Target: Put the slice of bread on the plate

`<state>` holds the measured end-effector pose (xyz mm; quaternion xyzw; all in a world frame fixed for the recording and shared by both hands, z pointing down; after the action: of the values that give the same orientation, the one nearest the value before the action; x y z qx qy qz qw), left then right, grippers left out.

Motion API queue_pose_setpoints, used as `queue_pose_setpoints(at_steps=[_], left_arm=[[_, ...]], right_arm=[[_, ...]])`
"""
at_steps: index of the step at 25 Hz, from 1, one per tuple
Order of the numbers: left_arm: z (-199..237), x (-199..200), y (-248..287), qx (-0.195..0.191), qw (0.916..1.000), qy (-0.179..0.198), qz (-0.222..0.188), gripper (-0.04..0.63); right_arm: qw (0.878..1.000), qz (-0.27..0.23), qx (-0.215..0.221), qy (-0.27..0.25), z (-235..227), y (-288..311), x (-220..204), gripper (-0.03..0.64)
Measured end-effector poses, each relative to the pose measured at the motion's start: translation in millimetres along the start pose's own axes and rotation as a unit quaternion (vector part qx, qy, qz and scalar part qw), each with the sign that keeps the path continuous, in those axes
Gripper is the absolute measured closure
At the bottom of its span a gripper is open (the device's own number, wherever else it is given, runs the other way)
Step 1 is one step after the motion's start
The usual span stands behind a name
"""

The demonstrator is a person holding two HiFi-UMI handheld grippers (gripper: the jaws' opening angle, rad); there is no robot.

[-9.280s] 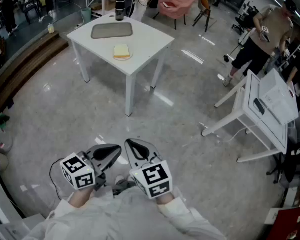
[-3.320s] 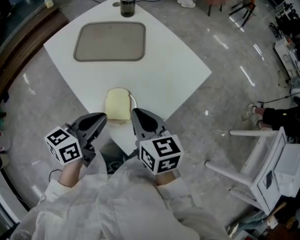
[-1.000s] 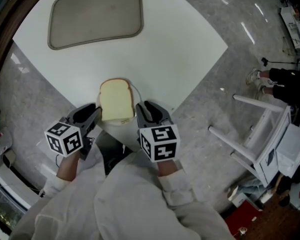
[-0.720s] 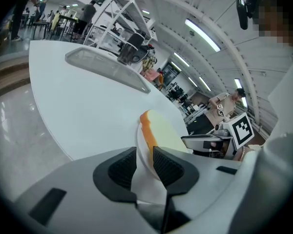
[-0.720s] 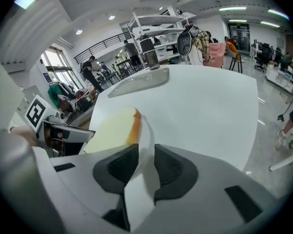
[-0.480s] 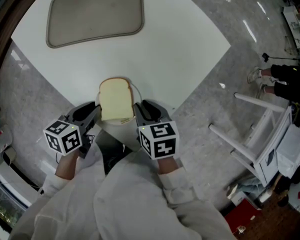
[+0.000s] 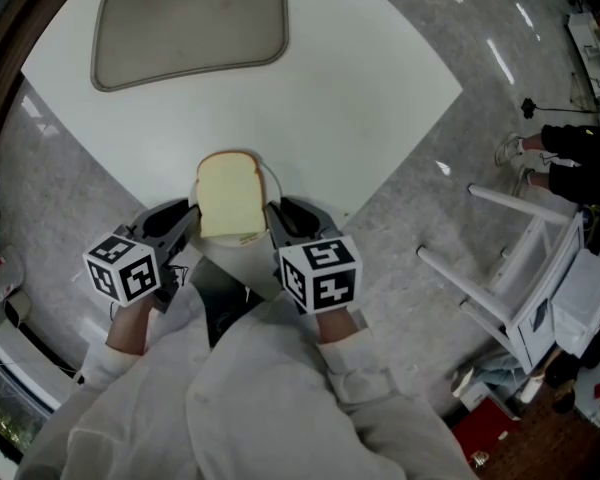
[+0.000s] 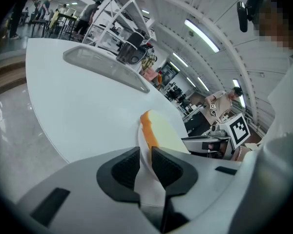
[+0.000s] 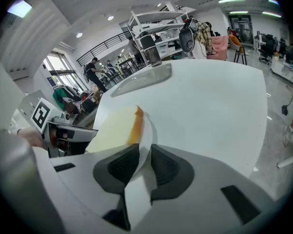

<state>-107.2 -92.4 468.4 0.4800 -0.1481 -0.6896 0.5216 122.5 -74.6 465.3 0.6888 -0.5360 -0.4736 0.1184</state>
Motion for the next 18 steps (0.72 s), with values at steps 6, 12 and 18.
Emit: queue_pose_setpoints(at_steps=[6,12,18], left_arm=[[-2,-1,-2,0.005,1.0000,-0.001,0.001,0.518],[-2,3,-2,0.008,1.0000,-0.001,0.003,0.518],[-1,8,0,0.013,0.9998,-0.001,0.014,0.518]], right_arm=[[1.000,0.001,-0.003,0.009,3,-2,-2,0.534],[0.999,0.004,-0.009,0.035,4,0,3,0.540],[0.999,0.007,-0.015,0.036,4,0,9,0.543]])
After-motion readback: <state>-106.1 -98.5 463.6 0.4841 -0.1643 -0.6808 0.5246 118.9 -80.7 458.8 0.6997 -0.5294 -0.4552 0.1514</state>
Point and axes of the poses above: the fingertips, and each gripper's own axes: y forward along the fingers, z to its left, x out of its top, the point moved 8 cm from there along -y, backward along the fingers, and after that the axes turned 11 degrees about x, right-handed, at the moved point
